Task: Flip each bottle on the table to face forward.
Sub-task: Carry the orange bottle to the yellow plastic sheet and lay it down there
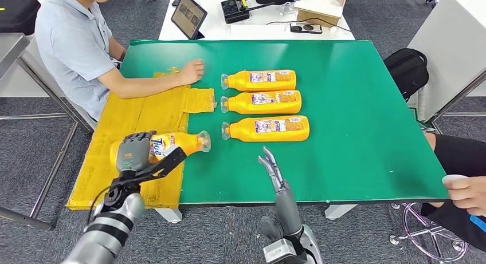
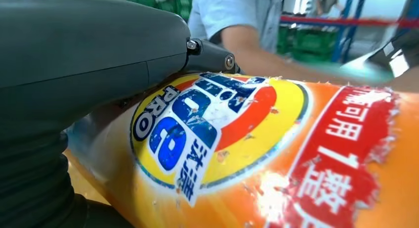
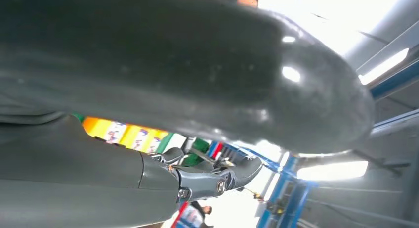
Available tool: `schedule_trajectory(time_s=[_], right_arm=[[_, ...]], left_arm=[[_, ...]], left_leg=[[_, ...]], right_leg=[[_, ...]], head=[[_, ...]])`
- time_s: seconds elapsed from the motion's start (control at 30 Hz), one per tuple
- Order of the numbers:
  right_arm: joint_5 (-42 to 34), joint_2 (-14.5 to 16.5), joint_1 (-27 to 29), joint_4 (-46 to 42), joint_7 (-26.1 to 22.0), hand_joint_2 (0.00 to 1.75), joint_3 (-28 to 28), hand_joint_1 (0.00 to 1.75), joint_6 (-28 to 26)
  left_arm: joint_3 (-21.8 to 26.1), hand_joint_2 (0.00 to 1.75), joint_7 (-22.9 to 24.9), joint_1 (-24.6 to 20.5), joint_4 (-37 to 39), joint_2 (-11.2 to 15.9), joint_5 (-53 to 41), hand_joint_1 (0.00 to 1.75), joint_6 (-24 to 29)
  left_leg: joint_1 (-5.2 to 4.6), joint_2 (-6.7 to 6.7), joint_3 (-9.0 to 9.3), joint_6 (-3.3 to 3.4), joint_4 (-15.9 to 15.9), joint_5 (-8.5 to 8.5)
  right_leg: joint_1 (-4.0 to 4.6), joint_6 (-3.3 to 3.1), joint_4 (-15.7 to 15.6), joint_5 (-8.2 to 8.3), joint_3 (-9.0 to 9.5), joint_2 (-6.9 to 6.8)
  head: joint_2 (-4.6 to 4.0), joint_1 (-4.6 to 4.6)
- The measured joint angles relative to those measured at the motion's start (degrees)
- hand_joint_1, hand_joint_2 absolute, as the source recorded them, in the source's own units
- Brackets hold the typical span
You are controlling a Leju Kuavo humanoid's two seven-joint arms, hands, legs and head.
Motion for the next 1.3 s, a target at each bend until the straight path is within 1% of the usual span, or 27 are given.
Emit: schedule_trajectory(time_s=[0.03,0.1,0.17,0.27,0.33,0.47,0.53,0.67,0.7,0.77,0.97,1.07,1.1,1.2,1.23,1.3], right_arm=[[-0.43,0.00,0.21,0.01,0.00,0.00,-0.20,0.00,0.05],[-1.44,0.01,0.45,0.02,0.00,0.00,-0.58,0.00,0.47],[-2.31,0.04,0.51,0.02,0.00,0.00,-0.97,0.00,1.23],[-2.92,0.27,0.51,0.10,0.00,0.00,-1.49,0.00,2.34],[-3.25,0.44,0.50,0.24,0.00,0.00,-1.74,0.00,2.80],[-4.45,0.61,0.49,0.58,0.00,0.00,-2.36,0.00,3.73],[-4.91,0.61,0.44,0.77,0.00,0.00,-2.60,0.00,4.30],[-6.27,0.61,-0.02,1.37,0.00,0.00,-2.90,0.00,5.92],[-6.57,0.61,-0.25,1.56,0.00,0.00,-2.93,0.00,6.18],[-6.88,0.61,-0.56,1.83,0.00,0.00,-2.97,0.00,6.39],[-6.95,0.61,-0.70,1.96,0.00,0.00,-2.97,0.00,6.40],[-7.04,0.61,-1.10,2.34,0.00,0.00,-2.98,0.00,6.40],[-7.08,0.61,-1.38,2.59,0.00,0.00,-2.98,0.00,6.27],[-6.39,0.38,-2.16,3.13,0.00,0.00,-2.99,0.00,4.02],[-6.10,0.28,-2.26,3.16,0.00,0.00,-2.99,0.00,3.32],[-5.97,0.16,-2.30,3.16,0.00,0.00,-2.99,0.00,3.09]], left_arm=[[-0.01,1.75,0.91,-1.37,2.27,0.61,-1.67,1.39,-0.49],[-0.03,1.75,2.13,-3.75,6.26,1.66,-4.12,0.72,-1.26],[-0.04,1.75,2.54,-5.69,9.37,2.44,-5.12,0.18,-1.96],[0.11,1.75,1.87,-8.06,12.64,3.07,-4.56,0.01,-3.51],[0.47,1.75,0.39,-9.24,14.04,3.19,-3.05,0.00,-5.19],[1.86,1.75,-5.29,-10.94,15.78,3.22,1.98,0.00,-10.93],[2.68,1.75,-8.80,-11.34,16.11,3.23,4.94,0.00,-13.88],[4.85,1.75,-18.32,-11.78,16.03,3.59,13.42,0.00,-21.41],[5.32,1.75,-20.14,-11.83,15.89,3.79,15.24,0.00,-23.02],[5.86,1.75,-22.11,-11.81,15.58,4.07,17.49,0.00,-25.01],[6.06,1.75,-22.76,-11.75,15.34,4.21,18.43,0.00,-25.80],[6.52,1.75,-24.04,-11.35,14.30,4.63,21.36,0.00,-27.71],[6.78,1.75,-24.98,-10.75,13.17,4.88,23.79,0.00,-28.42],[7.81,1.75,-27.02,-6.66,4.12,4.56,33.85,0.00,-24.68],[8.04,1.75,-26.93,-5.55,1.24,4.19,35.71,0.00,-23.14],[8.16,1.75,-26.39,-4.79,-1.14,3.75,36.09,0.00,-22.80]], left_leg=[[0.00,0.01,0.00,-0.01,0.00,0.01],[0.00,0.01,0.00,-0.01,0.00,0.02],[0.00,0.00,0.00,-0.01,0.00,0.02],[-0.01,-0.02,0.00,-0.01,0.00,0.01],[-0.01,-0.02,0.00,-0.01,0.00,0.01],[-0.01,-0.02,0.02,-0.01,0.00,0.01],[-0.01,-0.02,0.06,-0.01,0.00,0.02],[-0.01,-0.09,0.13,-0.01,0.00,0.02],[-0.01,-0.10,0.15,-0.01,0.00,0.02],[-0.01,-0.11,0.16,-0.01,0.00,0.02],[-0.01,-0.11,0.16,-0.01,0.00,0.02],[-0.01,-0.10,0.16,0.00,0.00,0.02],[-0.01,-0.09,0.16,0.00,0.00,0.03],[-0.01,-0.07,0.13,-0.01,0.00,0.02],[-0.01,-0.08,0.11,-0.01,0.00,0.02],[-0.01,-0.08,0.10,-0.01,0.00,0.01]], right_leg=[[0.00,0.00,0.00,0.00,0.00,0.00],[0.00,0.00,0.01,0.01,0.00,0.01],[-0.01,0.01,0.01,0.00,0.02,0.00],[-0.01,0.01,0.01,0.00,0.05,-0.01],[-0.01,0.01,0.00,-0.01,0.06,-0.01],[-0.01,0.00,0.00,-0.01,0.09,-0.01],[-0.01,0.00,0.00,-0.01,0.15,-0.01],[-0.01,0.00,0.01,-0.02,0.27,-0.05],[-0.01,0.00,0.01,-0.02,0.29,-0.05],[-0.01,0.00,0.00,-0.02,0.30,-0.06],[-0.01,0.00,0.00,-0.02,0.30,-0.06],[-0.01,0.01,0.01,-0.02,0.30,-0.05],[-0.01,0.01,0.01,-0.01,0.29,-0.05],[-0.01,0.01,0.00,-0.02,0.22,-0.04],[-0.01,0.01,0.00,-0.02,0.21,-0.05],[-0.01,0.01,0.00,-0.02,0.19,-0.05]], head=[[0.00,0.01],[0.00,0.01],[0.00,0.02],[0.00,0.02],[0.00,0.02],[0.00,0.01],[0.00,0.02],[0.00,0.01],[0.00,0.01],[0.00,0.01],[0.00,0.01],[0.00,0.01],[0.00,0.01],[0.00,0.01],[0.00,0.01],[0.00,0.01]])
